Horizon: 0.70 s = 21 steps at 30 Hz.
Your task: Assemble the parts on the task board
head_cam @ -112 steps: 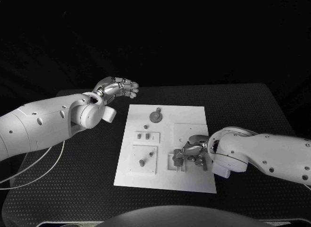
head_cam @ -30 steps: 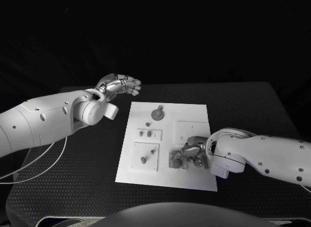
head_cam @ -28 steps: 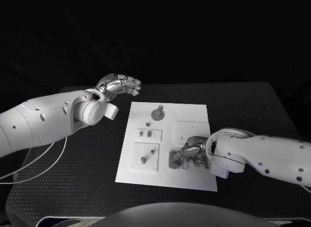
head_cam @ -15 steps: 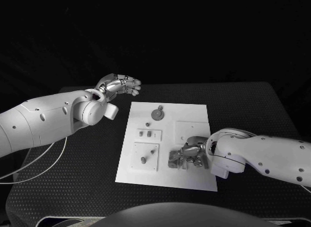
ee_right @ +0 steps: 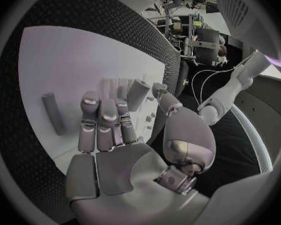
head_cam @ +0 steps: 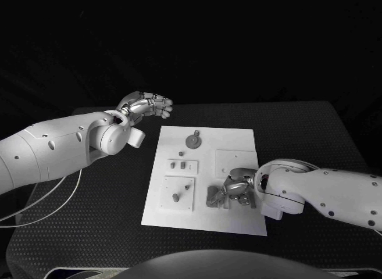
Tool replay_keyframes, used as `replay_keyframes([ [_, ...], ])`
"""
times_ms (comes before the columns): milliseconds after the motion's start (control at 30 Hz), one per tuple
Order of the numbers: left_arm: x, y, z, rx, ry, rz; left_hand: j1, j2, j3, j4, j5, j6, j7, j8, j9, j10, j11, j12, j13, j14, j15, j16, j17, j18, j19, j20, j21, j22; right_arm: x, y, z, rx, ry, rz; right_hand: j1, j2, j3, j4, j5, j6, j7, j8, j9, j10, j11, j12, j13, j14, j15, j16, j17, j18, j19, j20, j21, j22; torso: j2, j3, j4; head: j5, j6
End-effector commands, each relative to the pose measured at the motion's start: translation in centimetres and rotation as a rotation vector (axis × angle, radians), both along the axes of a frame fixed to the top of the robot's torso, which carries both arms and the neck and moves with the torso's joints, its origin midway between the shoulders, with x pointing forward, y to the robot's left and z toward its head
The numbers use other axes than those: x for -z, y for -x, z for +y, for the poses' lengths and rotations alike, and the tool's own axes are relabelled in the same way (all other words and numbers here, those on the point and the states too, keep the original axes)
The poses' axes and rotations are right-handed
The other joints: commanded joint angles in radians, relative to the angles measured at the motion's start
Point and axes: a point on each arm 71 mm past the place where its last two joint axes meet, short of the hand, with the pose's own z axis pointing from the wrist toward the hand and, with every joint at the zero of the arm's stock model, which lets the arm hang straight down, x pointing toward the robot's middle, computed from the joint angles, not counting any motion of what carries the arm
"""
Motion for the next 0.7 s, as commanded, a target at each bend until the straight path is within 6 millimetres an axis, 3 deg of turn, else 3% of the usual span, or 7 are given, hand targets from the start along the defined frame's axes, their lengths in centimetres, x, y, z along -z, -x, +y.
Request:
replay_keyframes([
  [33,-0.13,0.03,-0.19,0.015,0.009,-0.004,-0.009,0.003,0.001,0.005,0.003,-0.007,-0.001,0.006,-0.001,-0.005,-0.001,0.002,-0.001,0.004,0.0,-0.005,0.001,0.007,0.005,0.002,-0.005,0.002,0.02,0.18,0.27,-0.056,0.005,-0.011,0.024,0.0,-0.005,-0.015,0.003,0.004,0.004,0.002,0.002,-0.001,-0.001,-0.007,0.002,-0.006,0.0,-0.002,0.001,0.034,-0.001,-0.003,0.004,-0.002,0.0,0.0001,-0.001,0.0,0.0],
  [300,-0.13,0.05,-0.23,0.017,0.009,-0.003,-0.009,0.003,0.001,0.005,0.003,-0.007,-0.001,0.006,-0.001,-0.005,-0.001,0.002,-0.001,0.004,0.0,-0.005,0.002,0.007,0.005,0.002,-0.005,0.002,-0.04,0.1,0.46,-0.066,0.023,-0.037,0.101,0.022,-0.018,-0.054,0.003,0.01,0.002,0.003,0.007,0.004,-0.002,-0.007,0.005,-0.004,-0.001,-0.001,0.001,0.034,0.0,-0.002,0.007,-0.007,0.0,-0.0003,-0.0005,0.0,-0.001],
  [500,-0.13,0.05,-0.23,0.017,0.009,-0.003,-0.009,0.003,0.001,0.005,0.003,-0.006,-0.001,0.006,-0.001,-0.005,-0.001,0.002,-0.002,0.005,0.0,-0.005,0.002,0.007,0.005,0.002,-0.006,0.002,-0.09,-0.03,0.4,-0.057,0.035,-0.056,0.108,0.025,-0.02,-0.056,0.003,0.011,0.002,0.003,0.007,0.005,-0.002,-0.007,0.005,-0.003,-0.001,-0.001,0.001,0.034,0.001,-0.001,0.007,-0.008,0.0,-0.0003,0.0005,0.0,-0.002],
  [700,-0.13,0.06,-0.18,0.016,0.009,-0.003,-0.01,0.003,0.001,0.005,0.003,-0.006,-0.001,0.006,-0.001,-0.005,-0.001,0.002,-0.002,0.005,0.0,-0.006,0.003,0.007,0.005,0.002,-0.006,0.002,-0.11,-0.2,0.26,-0.039,0.038,-0.068,0.105,0.069,-0.016,-0.027,0.002,0.024,-0.001,0.006,0.008,0.015,-0.005,-0.009,0.004,0.006,-0.003,0.002,0.003,0.034,0.006,0.003,0.008,-0.013,0.0,-0.001,0.0003,-0.001,-0.003],
])
